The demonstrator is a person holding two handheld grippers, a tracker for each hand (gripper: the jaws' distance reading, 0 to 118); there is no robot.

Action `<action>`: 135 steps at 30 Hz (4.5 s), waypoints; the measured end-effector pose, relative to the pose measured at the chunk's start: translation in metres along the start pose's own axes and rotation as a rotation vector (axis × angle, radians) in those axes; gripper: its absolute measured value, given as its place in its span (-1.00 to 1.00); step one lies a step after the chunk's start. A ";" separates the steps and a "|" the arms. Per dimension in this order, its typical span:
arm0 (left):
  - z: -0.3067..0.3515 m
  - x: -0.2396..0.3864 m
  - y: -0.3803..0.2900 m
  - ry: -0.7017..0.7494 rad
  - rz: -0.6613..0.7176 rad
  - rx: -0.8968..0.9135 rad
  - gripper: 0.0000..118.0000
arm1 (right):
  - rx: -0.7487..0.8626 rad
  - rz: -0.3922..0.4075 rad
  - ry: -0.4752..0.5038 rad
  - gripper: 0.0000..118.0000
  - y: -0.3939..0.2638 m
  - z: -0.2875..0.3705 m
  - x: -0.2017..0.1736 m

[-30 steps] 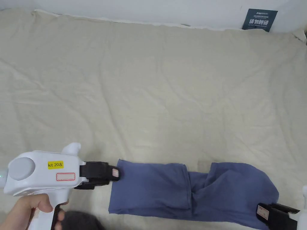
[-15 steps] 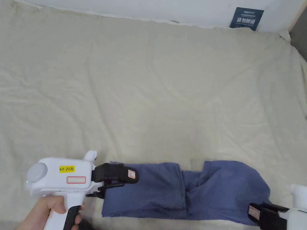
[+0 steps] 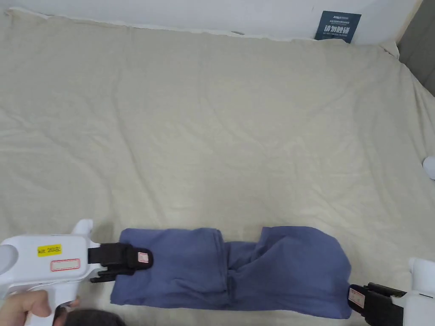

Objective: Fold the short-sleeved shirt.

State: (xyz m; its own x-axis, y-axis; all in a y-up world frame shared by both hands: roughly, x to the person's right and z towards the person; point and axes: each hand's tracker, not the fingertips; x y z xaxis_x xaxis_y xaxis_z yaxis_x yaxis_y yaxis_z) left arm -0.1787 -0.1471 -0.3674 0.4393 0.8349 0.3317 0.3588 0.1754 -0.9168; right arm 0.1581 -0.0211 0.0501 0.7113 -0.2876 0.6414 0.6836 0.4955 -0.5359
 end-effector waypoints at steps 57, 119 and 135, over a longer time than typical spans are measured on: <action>-0.195 0.203 -0.103 1.326 -0.764 -0.079 -1.00 | 0.070 -0.184 0.090 -1.00 -0.043 0.038 0.062; -0.124 0.047 -0.015 -0.176 -0.063 -0.202 0.68 | -0.354 -0.388 0.799 -1.00 0.008 -0.193 0.048; 0.035 0.001 0.082 0.068 -0.136 -0.080 -0.57 | -0.168 -0.213 0.699 -1.00 0.052 -0.117 0.006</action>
State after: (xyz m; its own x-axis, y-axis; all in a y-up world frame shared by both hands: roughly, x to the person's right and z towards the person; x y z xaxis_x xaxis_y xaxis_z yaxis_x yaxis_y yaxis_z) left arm -0.1773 -0.1135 -0.4495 0.4358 0.7685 0.4685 0.4820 0.2403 -0.8426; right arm 0.2175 -0.0929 -0.0384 0.4609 -0.8446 0.2723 0.7940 0.2555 -0.5516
